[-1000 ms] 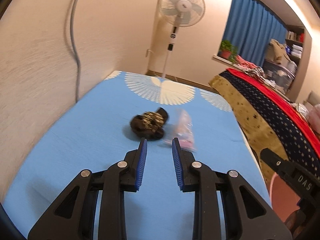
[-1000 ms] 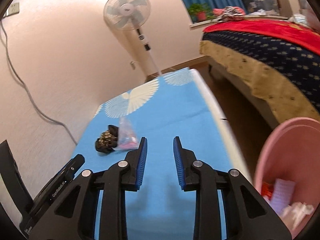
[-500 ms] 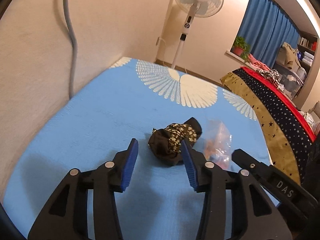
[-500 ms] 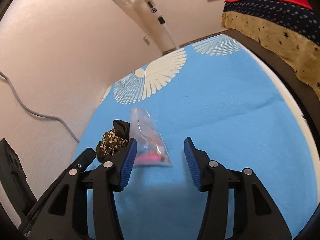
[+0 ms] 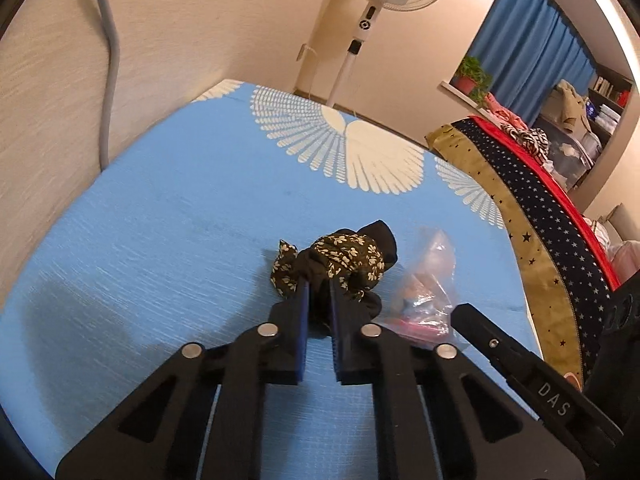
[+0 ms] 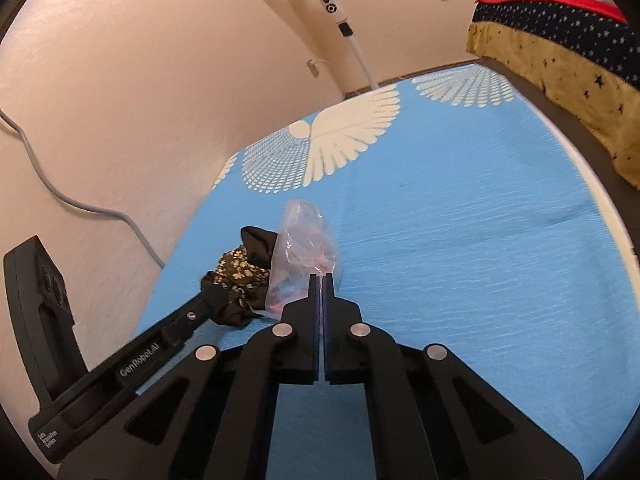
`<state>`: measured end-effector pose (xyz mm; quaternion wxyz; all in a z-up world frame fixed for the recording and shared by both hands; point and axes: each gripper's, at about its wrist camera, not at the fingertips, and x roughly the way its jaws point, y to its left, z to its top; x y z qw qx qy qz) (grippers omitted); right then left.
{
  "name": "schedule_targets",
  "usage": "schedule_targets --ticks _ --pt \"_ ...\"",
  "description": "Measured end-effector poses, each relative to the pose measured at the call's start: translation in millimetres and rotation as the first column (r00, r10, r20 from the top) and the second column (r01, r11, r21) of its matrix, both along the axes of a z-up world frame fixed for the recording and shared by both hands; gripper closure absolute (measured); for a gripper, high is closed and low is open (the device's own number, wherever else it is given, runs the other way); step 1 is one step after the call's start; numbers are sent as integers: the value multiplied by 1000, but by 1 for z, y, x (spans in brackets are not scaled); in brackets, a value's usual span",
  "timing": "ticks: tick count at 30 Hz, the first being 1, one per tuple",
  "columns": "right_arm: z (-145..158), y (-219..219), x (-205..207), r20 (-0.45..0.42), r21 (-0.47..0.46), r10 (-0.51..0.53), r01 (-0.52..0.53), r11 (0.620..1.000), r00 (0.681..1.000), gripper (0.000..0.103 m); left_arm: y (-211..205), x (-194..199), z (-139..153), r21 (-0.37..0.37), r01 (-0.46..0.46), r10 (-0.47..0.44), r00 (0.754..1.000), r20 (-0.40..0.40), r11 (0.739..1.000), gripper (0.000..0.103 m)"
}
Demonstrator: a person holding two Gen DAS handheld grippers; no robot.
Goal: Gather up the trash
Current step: 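Grasp the black patterned cloth with the left tool while the right tool grasps the clear bag, then carry the black cloth and clear plastic bag over the pink bin with both tools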
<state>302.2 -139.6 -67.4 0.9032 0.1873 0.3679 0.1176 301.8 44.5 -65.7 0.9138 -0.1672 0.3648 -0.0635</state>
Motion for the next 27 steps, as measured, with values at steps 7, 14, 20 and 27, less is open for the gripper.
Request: schedule_targets --ticks 7,14,20,27 --pt "16 -21 -33 10 -41 -49 50 998 999 103 -16 -27 23 142 13 -22 998 65 990 97" --pt "47 -29 -79 53 -105 -76 81 991 996 103 -24 -64 55 177 33 -54 991 119 984 97" --pt "81 -32 -127 104 -160 -97 113 981 990 103 -35 -104 77 191 74 -104 982 155 979 97" --pt "106 -58 -181 137 -181 -157 180 967 978 103 -48 -147 94 142 112 -137 973 183 984 97"
